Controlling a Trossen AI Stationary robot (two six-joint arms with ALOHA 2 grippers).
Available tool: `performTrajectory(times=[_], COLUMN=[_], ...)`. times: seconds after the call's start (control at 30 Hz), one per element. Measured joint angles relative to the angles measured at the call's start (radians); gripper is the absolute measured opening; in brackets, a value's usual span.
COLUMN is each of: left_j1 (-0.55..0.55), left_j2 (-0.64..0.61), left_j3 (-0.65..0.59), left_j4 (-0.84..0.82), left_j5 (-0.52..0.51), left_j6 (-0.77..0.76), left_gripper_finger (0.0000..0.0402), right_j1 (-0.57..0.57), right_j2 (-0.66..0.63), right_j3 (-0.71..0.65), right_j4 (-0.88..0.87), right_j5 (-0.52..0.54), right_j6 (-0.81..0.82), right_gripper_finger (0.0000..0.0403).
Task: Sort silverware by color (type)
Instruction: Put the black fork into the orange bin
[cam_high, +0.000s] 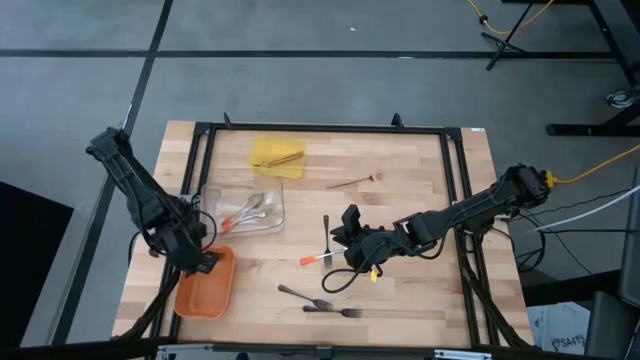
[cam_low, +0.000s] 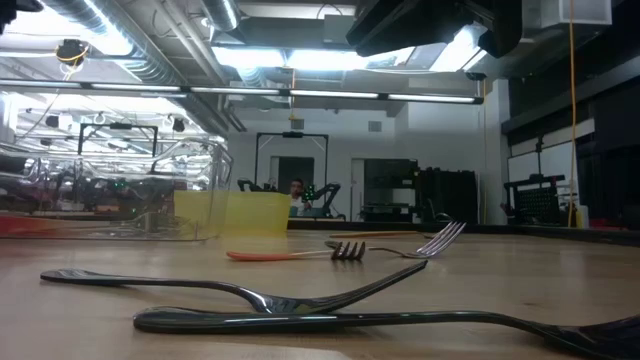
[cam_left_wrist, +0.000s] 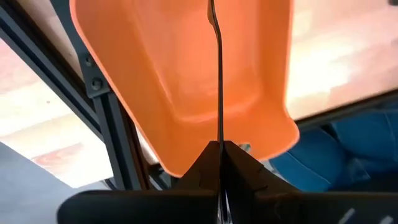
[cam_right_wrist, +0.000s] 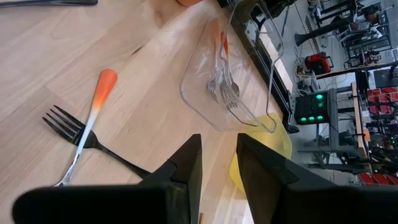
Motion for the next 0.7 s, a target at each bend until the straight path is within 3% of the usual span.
performTrajectory(times=[0.3,0.7], left_j1=[0.0,-0.001], left_j2=[0.139,0.282], left_j3=[0.001,0.001], left_j4=[0.009,0.044], left_j5=[-0.004,0.064], left_j6=[0.006,0.007], left_gripper_finger=[0.0003,0.0006], right_j1=[0.0,0.0], right_j2=[0.0,0.0], right_j3=[0.0,0.0], right_j4=[0.0,0.0], right_j5=[0.0,0.0], right_j6=[0.0,0.0], right_gripper_finger=[0.0097,0.0097])
